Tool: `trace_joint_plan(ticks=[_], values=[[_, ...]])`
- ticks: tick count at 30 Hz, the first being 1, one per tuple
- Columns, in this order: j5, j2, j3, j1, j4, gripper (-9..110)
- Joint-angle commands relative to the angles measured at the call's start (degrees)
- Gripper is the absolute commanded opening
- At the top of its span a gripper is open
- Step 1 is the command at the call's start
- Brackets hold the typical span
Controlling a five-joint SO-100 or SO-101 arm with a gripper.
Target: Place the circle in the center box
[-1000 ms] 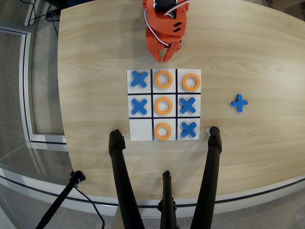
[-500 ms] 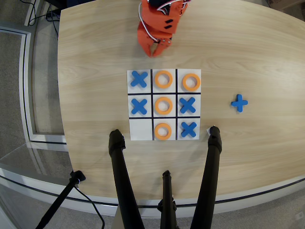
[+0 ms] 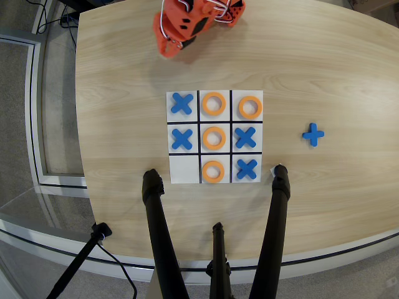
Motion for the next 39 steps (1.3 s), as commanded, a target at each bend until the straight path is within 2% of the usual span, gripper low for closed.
trace_joint_plan(ticks=[1, 6, 10, 39], values=[[0.4, 1.1, 3.3, 16.1, 0.1, 0], [0.4, 1.1, 3.3, 33.0, 0.1, 0], [0.4, 1.1, 3.3, 40.2, 0.1, 0], [0.4, 1.1, 3.3, 39.6, 0.2, 0]])
